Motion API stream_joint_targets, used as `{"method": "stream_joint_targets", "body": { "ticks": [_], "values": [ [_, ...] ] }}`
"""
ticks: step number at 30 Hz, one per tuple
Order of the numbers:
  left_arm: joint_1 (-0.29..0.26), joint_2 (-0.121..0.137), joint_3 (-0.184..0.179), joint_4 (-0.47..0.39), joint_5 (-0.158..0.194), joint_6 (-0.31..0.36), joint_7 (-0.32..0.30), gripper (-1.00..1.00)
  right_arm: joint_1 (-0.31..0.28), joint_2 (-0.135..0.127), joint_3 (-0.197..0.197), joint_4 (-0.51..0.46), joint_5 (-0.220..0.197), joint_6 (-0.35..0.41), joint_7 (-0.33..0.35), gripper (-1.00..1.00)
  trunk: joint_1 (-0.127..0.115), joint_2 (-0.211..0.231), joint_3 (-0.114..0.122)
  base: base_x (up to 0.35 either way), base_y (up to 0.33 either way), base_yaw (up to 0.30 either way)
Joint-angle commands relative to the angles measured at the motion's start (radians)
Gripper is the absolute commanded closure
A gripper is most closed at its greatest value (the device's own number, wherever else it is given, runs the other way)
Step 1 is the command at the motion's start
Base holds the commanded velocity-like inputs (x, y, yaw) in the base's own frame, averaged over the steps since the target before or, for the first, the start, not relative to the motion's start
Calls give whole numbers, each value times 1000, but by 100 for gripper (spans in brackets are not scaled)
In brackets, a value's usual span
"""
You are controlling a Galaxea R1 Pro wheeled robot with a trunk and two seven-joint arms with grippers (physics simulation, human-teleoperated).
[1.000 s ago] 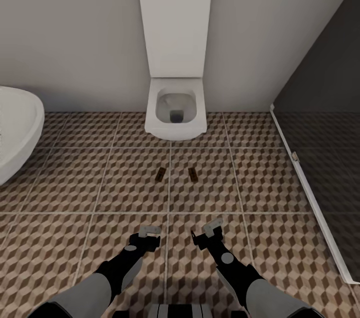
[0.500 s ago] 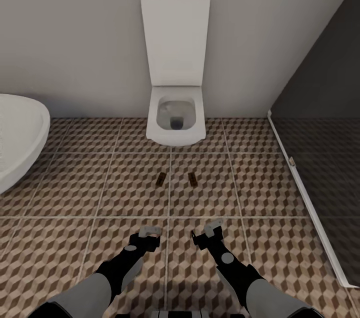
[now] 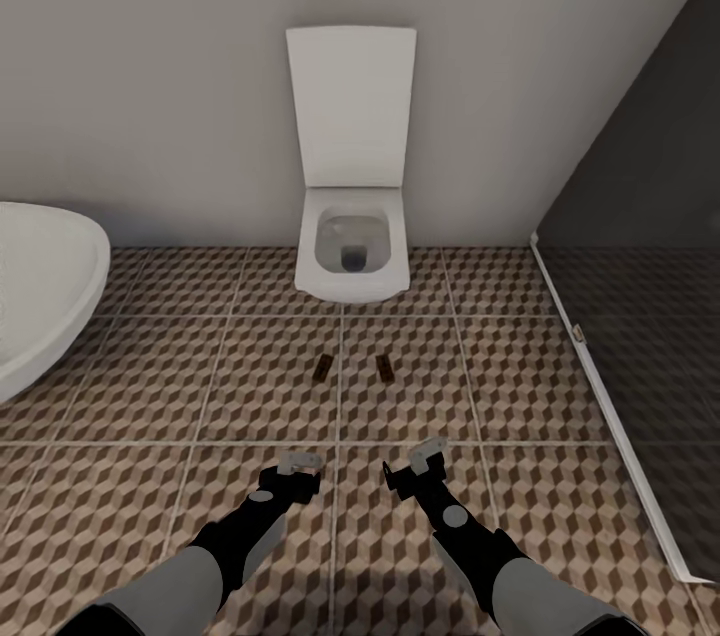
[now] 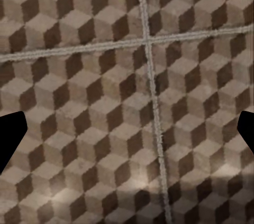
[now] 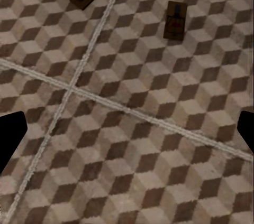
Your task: Take the four mousetraps from the cabinet in the bathroom and place them on the bathroom floor. Make sure all four end up on the same floor surface, and ensure that at least two of them are either under or directly next to the same bathroom sink.
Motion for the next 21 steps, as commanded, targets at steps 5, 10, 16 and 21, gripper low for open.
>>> {"method": "stream_joint_targets", "body": {
  "ticks": [5,10,16,21],
  "values": [
    [0,1,-9,-1,10,2,7,-100,-1,0,2,1,8,-2,-6,-100,-19,35,24,0,0,0],
    [0,1,-9,-1,10,2,7,-100,-1,0,1,1,8,-2,-6,-100,-38,70,47,0,0,0],
    [0,1,-9,-1,9,2,7,-100,-1,0,2,1,8,-2,-6,-100,-61,112,76,0,0,0],
    [0,1,-9,0,9,2,7,-100,-1,0,2,1,8,-2,-6,-100,-81,147,100,0,0,0]
  ]
}}
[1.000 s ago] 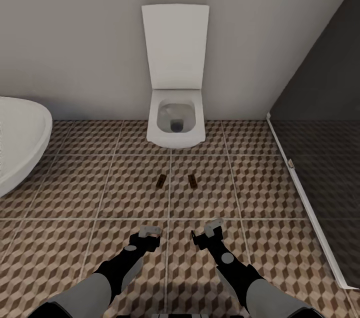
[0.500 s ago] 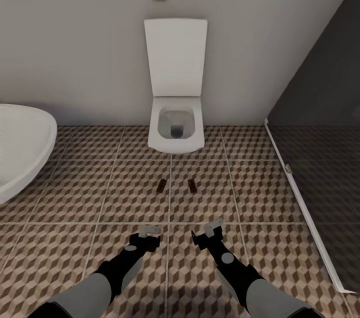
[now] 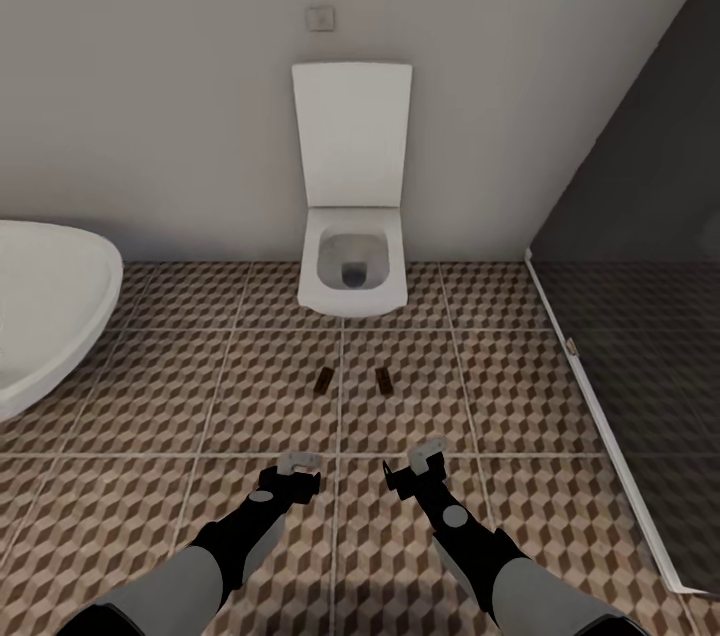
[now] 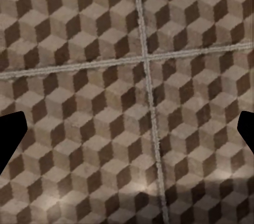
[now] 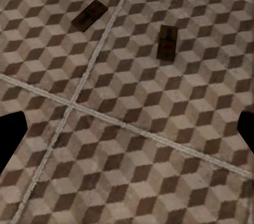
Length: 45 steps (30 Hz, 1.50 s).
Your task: Take the four mousetraps from the cabinet in the bathroom and place them on the bathroom floor. Make sure all four end up on the same floor surface, and ensure that at least two of them are either under or directly next to the same bathroom sink.
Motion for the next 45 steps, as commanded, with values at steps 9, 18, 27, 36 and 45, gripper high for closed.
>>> {"method": "stream_joint_targets", "body": {
  "ticks": [9,18,27,36,45],
  "values": [
    [0,1,-9,0,10,2,7,-100,-1,0,2,1,8,-2,-6,-100,-35,63,43,0,0,0],
    [0,1,-9,0,9,2,7,-100,-1,0,1,1,8,-2,-6,-100,-69,126,85,0,0,0],
    [0,14,-9,2,10,2,7,-100,-1,-3,1,5,8,-3,-6,-100,-104,189,128,0,0,0],
    [0,50,-8,12,13,2,8,-100,-1,-31,1,13,5,-28,-6,-100,-138,252,171,0,0,0],
    [12,61,-6,64,14,1,8,-100,-1,-57,0,89,3,-82,-7,-100,-173,315,214,0,0,0]
  ]
}}
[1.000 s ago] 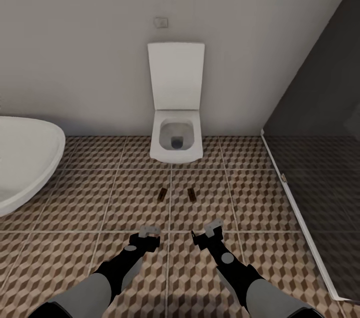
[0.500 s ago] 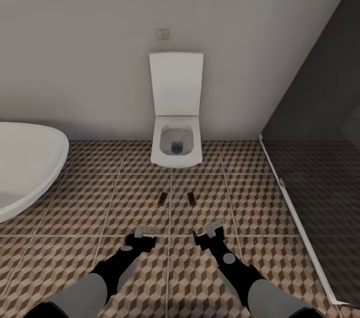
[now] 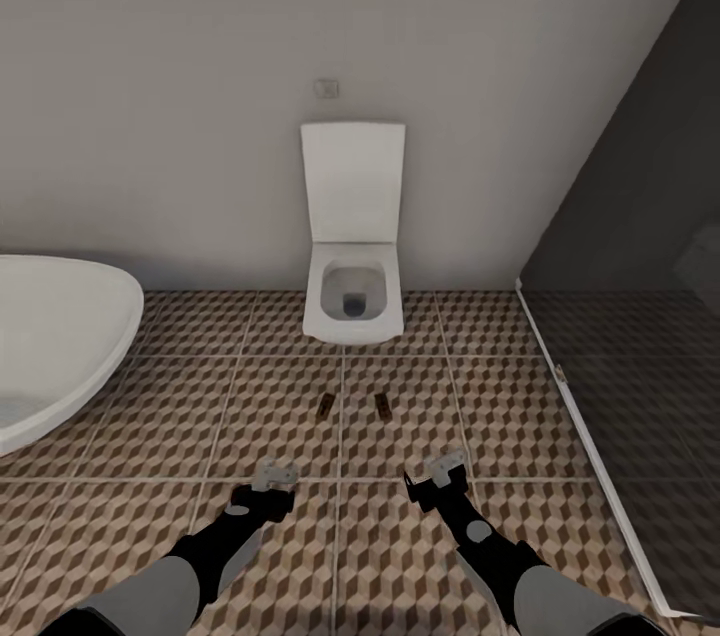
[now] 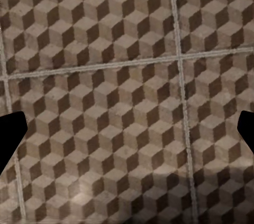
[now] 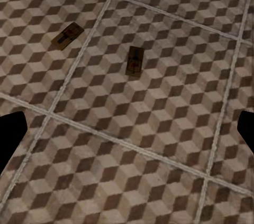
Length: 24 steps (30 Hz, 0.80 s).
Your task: Take the four mousetraps from the cabinet in the bathroom and place them on the bathroom floor. Make sure all four end up on the same floor surface, and ensure that at least two of them are either under or directly next to the same bathroom sink.
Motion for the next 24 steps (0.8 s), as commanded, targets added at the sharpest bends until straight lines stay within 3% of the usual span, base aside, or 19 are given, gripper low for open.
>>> {"method": "stream_joint_targets", "body": {
  "ticks": [1,8,24],
  "values": [
    [4,1,-8,3,9,2,6,-100,-1,-1,1,14,8,-10,-6,-100,-4,7,4,0,0,0],
    [35,14,-8,18,10,1,6,-100,0,-6,-1,87,6,-77,-7,-100,-31,56,38,0,0,0],
    [101,57,22,21,40,-7,7,-100,12,-29,-3,136,2,-137,-10,-100,-92,168,114,0,0,0]
  ]
}}
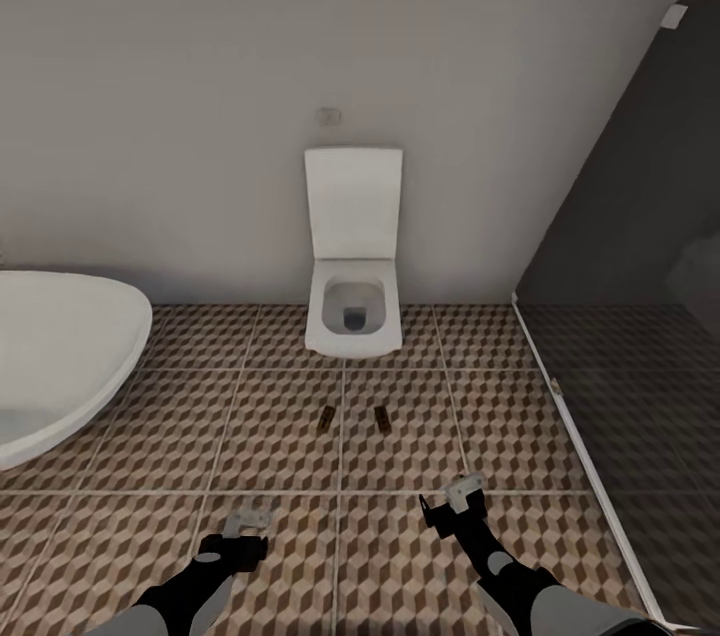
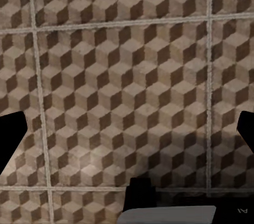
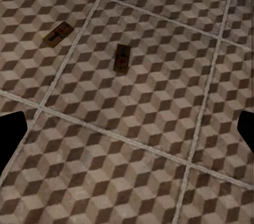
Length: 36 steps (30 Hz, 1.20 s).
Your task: Take the four mousetraps from the cabinet in the bathroom and place them on the bathroom floor. Make sure all four end up on the same floor surface, and ensure that at least two of them are either under or directly next to the same bathroom sink.
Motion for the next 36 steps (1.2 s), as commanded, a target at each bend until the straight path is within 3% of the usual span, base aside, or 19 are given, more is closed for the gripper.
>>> {"method": "stream_joint_targets", "body": {
  "ticks": [1,18,22,36],
  "values": [
    [5,2,-8,-1,10,1,5,-100,0,0,1,3,7,-7,-6,-100,-4,7,4,0,0,0],
    [75,23,-4,7,19,0,5,-100,8,-9,0,9,4,-31,-9,-100,-69,126,85,0,0,0],
    [82,24,-3,14,21,-1,5,-100,37,-9,0,9,-8,-31,-10,-100,-84,154,104,0,0,0],
    [113,63,-3,63,117,-24,3,-100,98,-19,0,9,-98,-72,-10,-100,-138,252,171,0,0,0]
  ]
}}
